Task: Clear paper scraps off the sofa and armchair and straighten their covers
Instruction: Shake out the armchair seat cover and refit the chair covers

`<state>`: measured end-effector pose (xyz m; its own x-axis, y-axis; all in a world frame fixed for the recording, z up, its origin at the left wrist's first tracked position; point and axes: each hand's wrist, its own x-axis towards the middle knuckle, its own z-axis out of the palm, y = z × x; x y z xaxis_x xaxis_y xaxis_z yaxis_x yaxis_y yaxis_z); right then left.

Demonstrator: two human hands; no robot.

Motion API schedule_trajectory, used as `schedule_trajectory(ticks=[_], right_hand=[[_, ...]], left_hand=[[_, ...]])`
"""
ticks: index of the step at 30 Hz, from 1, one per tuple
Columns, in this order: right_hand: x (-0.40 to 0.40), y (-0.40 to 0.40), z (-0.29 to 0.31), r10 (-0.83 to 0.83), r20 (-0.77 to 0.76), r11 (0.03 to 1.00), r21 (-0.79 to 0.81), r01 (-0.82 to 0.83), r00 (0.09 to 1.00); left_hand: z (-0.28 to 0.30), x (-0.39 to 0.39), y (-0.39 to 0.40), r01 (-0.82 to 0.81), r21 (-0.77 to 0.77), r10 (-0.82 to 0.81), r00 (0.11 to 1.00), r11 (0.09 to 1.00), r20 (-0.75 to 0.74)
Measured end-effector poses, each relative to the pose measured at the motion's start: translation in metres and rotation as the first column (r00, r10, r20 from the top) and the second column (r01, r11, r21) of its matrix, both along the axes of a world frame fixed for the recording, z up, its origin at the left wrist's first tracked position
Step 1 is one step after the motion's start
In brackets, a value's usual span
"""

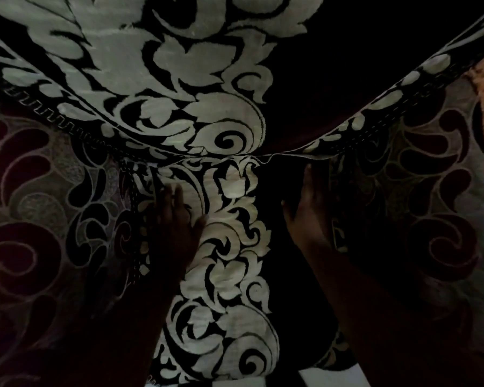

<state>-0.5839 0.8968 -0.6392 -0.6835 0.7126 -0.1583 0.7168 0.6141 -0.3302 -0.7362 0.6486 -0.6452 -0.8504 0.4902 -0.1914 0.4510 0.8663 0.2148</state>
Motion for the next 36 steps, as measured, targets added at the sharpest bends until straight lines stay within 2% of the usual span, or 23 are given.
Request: schedule_trajectory(ticks=[2,3,8,12,15,18,20,23,27,31,36], right_hand=[[0.032,-0.015,-0.009,0.017,0.070,0.999,0.026,-0.019,0.997],[0.046,-0.016,-0.011,-0.007,0.117,1.000,0.007,0.007,0.993],[0.084,-0.001,-0.041,0.106,0.213,0.994,-0.005,-0.107,0.971],[0.077,-0.005,-0.027,0.082,0.199,0.997,-0.011,-0.082,0.977],[0.090,-0.017,-0.012,0.046,0.140,0.999,0.000,-0.047,0.989],[0.124,-0.031,-0.019,0.000,0.126,0.996,-0.092,0.012,0.992],[0.142,-0.036,-0.032,0.040,0.146,0.991,-0.134,-0.020,0.989],[0.143,-0.028,-0.043,0.011,0.114,0.985,-0.170,0.009,0.993],[0.146,-0.017,-0.048,-0.003,0.082,0.977,-0.211,0.020,0.997],[0.133,-0.038,-0.019,-0.026,0.073,0.997,-0.065,0.031,0.997],[0.095,-0.031,-0.013,0.149,0.105,0.989,-0.019,-0.148,0.983]], left_hand=[[0.001,0.026,-0.016,0.136,-0.051,-0.134,0.990,0.989,0.033],[-0.004,0.034,-0.028,0.143,-0.083,-0.139,0.989,0.986,0.053],[-0.022,0.032,-0.057,0.211,-0.194,-0.199,0.977,0.958,0.081],[-0.015,0.041,-0.049,0.161,-0.182,-0.142,0.984,0.970,0.112],[-0.002,0.068,-0.043,0.277,-0.126,-0.263,0.957,0.953,0.119],[0.004,0.105,-0.037,0.360,-0.086,-0.343,0.924,0.929,0.171],[0.001,0.118,-0.039,0.367,-0.123,-0.343,0.922,0.922,0.180],[-0.010,0.115,-0.048,0.325,-0.195,-0.301,0.942,0.925,0.146],[-0.010,0.108,-0.054,0.349,-0.217,-0.330,0.937,0.912,0.117],[-0.002,0.113,-0.050,0.344,-0.196,-0.317,0.935,0.918,0.156],[-0.002,0.119,-0.020,0.418,-0.139,-0.404,0.907,0.898,0.121]])
